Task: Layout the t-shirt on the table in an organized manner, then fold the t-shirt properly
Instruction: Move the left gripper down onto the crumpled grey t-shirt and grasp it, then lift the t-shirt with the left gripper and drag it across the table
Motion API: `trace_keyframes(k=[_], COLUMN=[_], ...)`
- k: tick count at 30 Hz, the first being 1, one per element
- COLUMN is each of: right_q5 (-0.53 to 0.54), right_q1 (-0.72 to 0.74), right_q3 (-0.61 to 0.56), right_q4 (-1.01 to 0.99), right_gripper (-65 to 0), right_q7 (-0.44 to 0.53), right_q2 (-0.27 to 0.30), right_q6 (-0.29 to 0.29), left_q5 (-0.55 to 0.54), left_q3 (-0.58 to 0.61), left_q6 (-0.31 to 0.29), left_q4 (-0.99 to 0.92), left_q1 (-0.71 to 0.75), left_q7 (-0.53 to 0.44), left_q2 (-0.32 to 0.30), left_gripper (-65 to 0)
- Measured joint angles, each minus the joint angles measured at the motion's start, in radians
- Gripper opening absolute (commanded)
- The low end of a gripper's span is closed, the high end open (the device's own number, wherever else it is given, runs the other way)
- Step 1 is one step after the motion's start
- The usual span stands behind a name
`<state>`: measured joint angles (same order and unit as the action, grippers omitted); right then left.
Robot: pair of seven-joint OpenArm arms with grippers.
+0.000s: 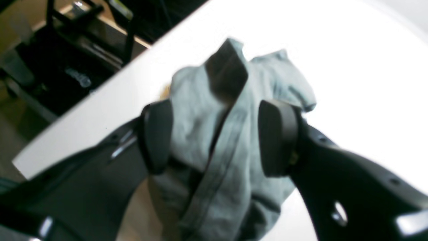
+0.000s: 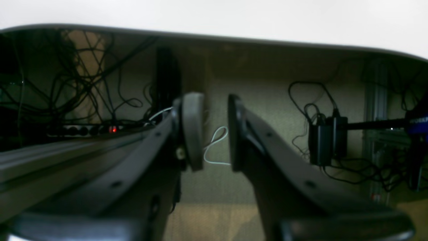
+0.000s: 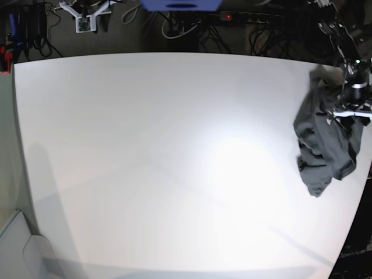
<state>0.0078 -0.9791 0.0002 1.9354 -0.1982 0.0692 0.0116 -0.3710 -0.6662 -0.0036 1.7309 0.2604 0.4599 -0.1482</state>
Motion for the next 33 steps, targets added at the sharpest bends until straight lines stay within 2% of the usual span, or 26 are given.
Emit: trace_keyframes(k=[9,18,20,22,26,29,31,33], right_q5=[0.0,0.0,0.0,0.0,0.0,0.0,0.0,0.0], right_q1=[0.0,0.0,0.006,0.014,0.017,0.017,0.018,0.019], right_q3=[-0.001,-0.001,-0.001,-0.001,-0.001,-0.001,-0.001,-0.001], right_q4=[-0.001,-0.001,-0.001,-0.001,-0.002,-0.002,-0.002,-0.003], right_gripper=[-50.2,-50.2,-50.2,-50.2,-50.2,-50.2,-50.2,-50.2], right_q7=[0.0,0.0,-0.001,0.0,-0.001,-0.001,0.0,-0.001], right_q2=[0.018,0.019,0.019,0.019,0.019,0.019,0.019,0.019], right_q6=[0.0,0.0,0.0,0.0,0.0,0.0,0.0,0.0], left_q5=[0.0,0.0,0.0,0.0,0.001,-0.001,-0.001,-0.003], left_q3=[0.004,0.087,0.096,0.099,0.097,0.094,0.091,0.093], left_q6=[0.0,0.001,0.0,0.0,0.004,0.005,0.003,0.005], left_q4=[-0.075,-0.137,-0.171,-0.179,-0.154,-0.05,0.045,0.121], left_q1=[-0.043,-0.072,-0.093,-0.092,-0.087,-0.079,-0.074,-0.078], left_q7=[-0.004,-0.008,-0.01,-0.006,0.005,0.018,0.01,0.01], left_q2=[0.001,-0.002,-0.002,-0.001,0.0,0.005,0.007,0.008], left_gripper=[-26.1,-27.1,-30.6,-38.7,-65.0,-62.6,-65.0,-64.4])
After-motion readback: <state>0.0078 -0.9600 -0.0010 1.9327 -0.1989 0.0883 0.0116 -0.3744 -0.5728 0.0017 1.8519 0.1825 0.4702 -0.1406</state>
